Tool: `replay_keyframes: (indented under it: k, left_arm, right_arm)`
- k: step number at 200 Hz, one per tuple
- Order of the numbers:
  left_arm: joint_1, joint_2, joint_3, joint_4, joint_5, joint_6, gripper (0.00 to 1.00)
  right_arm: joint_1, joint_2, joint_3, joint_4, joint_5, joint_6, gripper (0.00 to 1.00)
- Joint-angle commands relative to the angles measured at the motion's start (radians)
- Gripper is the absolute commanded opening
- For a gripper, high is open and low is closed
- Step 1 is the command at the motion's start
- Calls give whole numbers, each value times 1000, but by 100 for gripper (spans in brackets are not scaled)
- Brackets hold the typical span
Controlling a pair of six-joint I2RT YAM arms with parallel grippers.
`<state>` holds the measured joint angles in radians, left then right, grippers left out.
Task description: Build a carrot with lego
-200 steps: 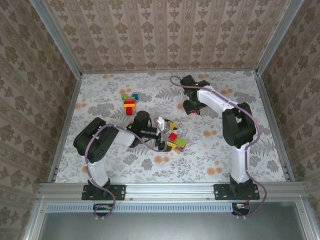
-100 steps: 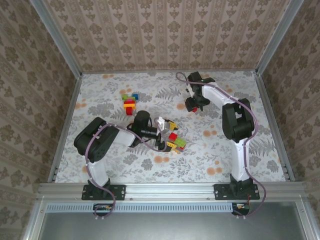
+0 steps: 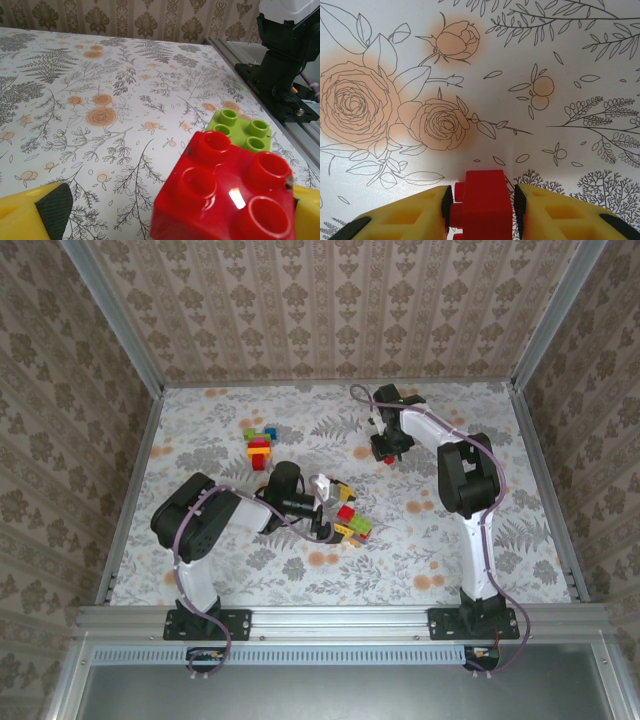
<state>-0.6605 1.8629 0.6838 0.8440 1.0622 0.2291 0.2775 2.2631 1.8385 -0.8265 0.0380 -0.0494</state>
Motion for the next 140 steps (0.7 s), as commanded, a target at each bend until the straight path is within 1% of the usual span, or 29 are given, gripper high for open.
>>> replay_keyframes:
  k: [1,31,51,67,87,113,140]
  left_arm:
    - [9,25,30,-13,25,0,100]
    - [11,39,39,-13,27,-3,100]
    - [11,43,39,-13,26,-4,100]
    - [14,45,37,-10,27,-4,100]
    - [16,42,28,-7,27,-4,100]
    - [18,40,25,2,30,-8,100]
    - [18,38,23,7,35,-14,100]
  right_arm:
    - [-12,12,8,-9,-34,20,37]
    - [-37,-28,-51,36,-95,85,33]
    - [-64,-81,-128,94,-182,178,31]
    - [-94,-142,-227,172,-276,267,30]
    - [-129,-238,-382,314,-401,373,28]
    - [-161,-351,-553,454,-522,492,26]
    - [-175,-457,-706,567,-630,589,26]
